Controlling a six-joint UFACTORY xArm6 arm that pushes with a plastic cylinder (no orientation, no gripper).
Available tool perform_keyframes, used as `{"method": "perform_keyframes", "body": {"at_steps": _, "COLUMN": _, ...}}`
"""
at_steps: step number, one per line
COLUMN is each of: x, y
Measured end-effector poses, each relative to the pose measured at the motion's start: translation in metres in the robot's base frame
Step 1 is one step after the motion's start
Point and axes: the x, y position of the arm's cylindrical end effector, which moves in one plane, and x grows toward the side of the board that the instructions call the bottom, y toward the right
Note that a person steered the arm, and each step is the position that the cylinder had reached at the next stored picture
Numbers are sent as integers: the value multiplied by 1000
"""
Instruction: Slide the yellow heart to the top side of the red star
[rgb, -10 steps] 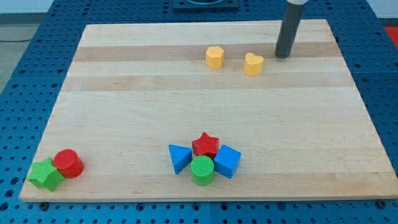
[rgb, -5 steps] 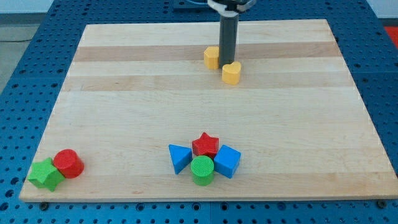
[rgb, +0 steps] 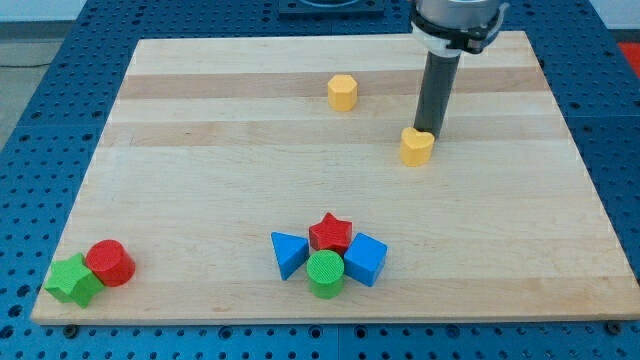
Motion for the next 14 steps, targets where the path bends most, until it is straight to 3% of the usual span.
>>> {"method": "perform_keyframes", "body": {"at_steps": 3, "x": 58, "y": -32}}
{"method": "perform_keyframes", "body": {"at_steps": 6, "x": 89, "y": -78}}
{"method": "perform_keyframes", "body": {"at_steps": 9, "x": 65, "y": -105}}
{"method": "perform_keyframes", "body": {"at_steps": 12, "x": 84, "y": -117}}
{"method": "perform_keyframes", "body": {"at_steps": 14, "x": 11, "y": -69}}
